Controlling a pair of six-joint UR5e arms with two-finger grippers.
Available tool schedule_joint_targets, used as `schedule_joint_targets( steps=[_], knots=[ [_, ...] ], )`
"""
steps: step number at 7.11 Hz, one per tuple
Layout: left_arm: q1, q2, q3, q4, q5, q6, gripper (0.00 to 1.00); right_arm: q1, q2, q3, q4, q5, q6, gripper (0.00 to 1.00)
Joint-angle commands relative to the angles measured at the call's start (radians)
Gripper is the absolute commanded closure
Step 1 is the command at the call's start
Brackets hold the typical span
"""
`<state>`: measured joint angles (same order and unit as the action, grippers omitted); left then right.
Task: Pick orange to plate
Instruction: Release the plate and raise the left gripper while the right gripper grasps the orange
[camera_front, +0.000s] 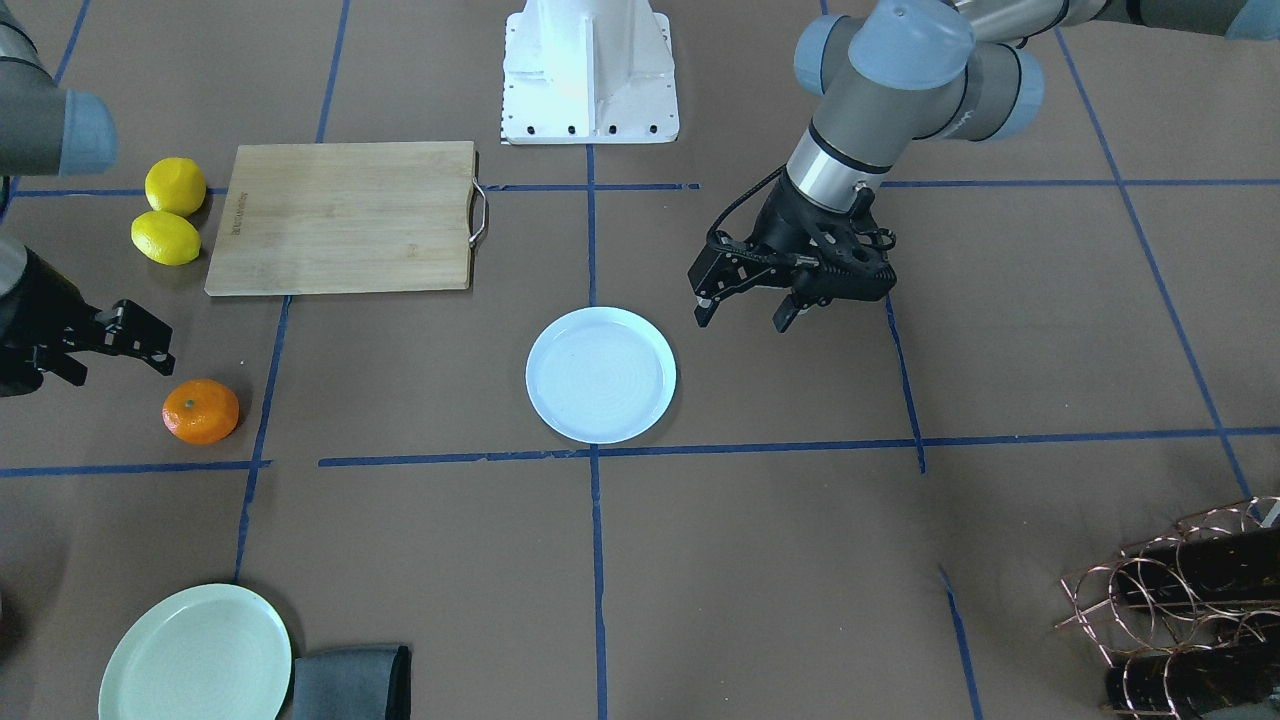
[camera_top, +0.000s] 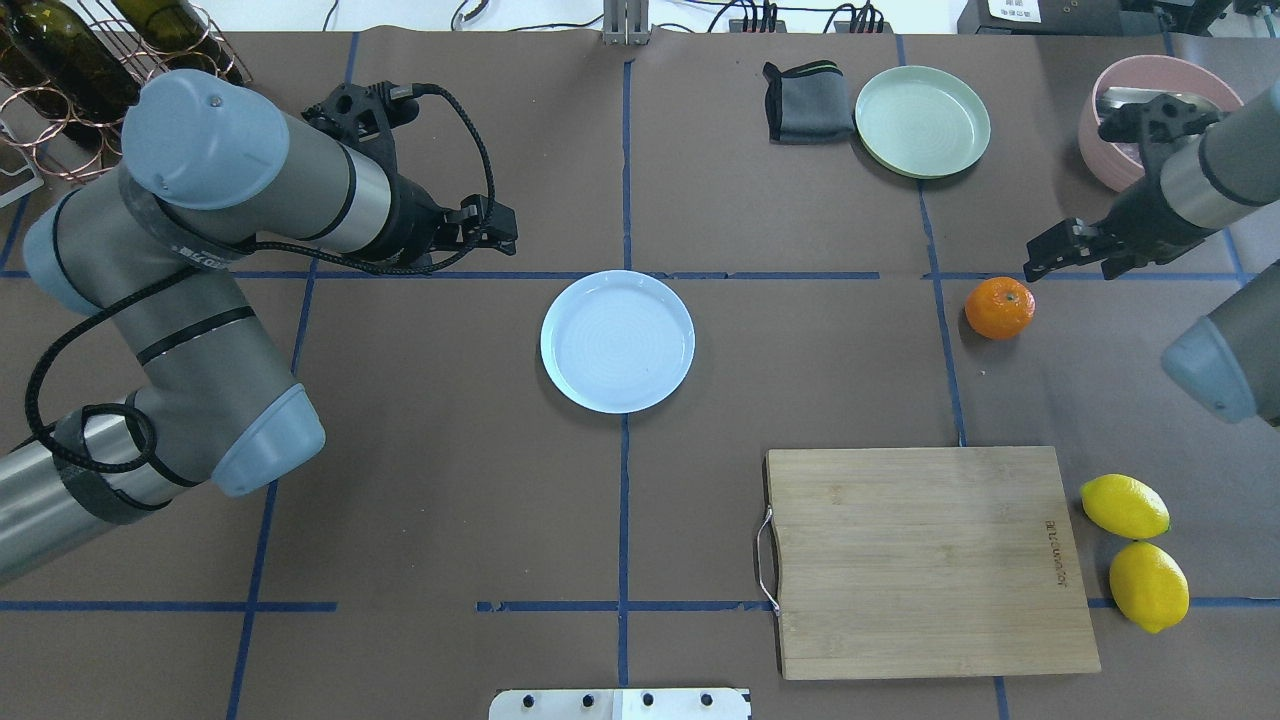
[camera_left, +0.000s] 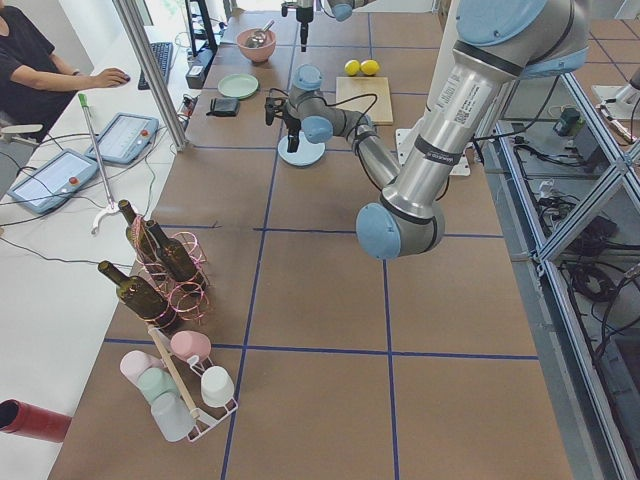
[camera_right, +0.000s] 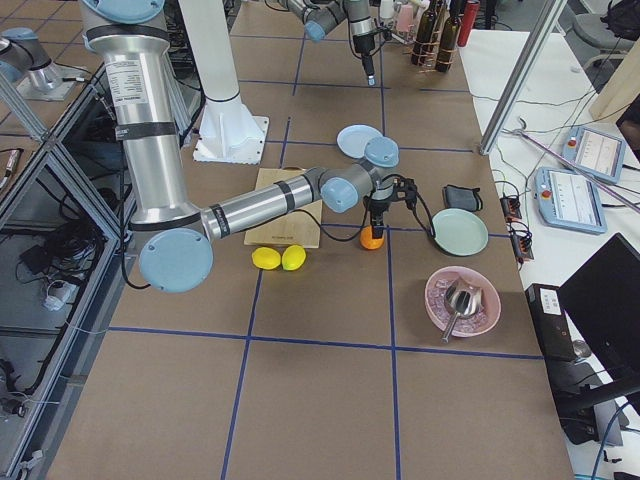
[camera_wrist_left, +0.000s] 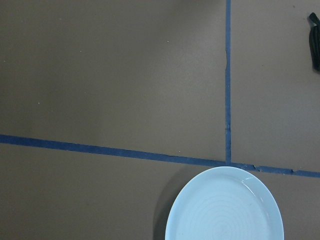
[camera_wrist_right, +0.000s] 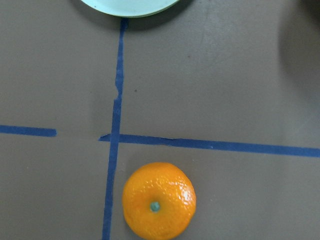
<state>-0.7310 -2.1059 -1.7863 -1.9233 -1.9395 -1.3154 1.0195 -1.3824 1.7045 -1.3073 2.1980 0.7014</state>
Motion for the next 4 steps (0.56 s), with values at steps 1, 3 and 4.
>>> schedule_joint_targets(
  steps=[1,3,4],
  knots=[
    [-0.019,0.003,-0.005,-0.002,-0.001,0.001,0.0,-0.08,0.059,-0.057,0.002,-0.065,-0.011,0.0],
    [-0.03,0.003,-0.004,-0.002,-0.002,0.001,0.0,-0.096,0.059,-0.077,0.0,-0.09,-0.037,0.0],
    [-0.028,0.003,-0.002,-0.002,-0.004,0.001,0.0,-0.096,0.057,-0.089,0.0,-0.09,-0.078,0.0]
  ],
)
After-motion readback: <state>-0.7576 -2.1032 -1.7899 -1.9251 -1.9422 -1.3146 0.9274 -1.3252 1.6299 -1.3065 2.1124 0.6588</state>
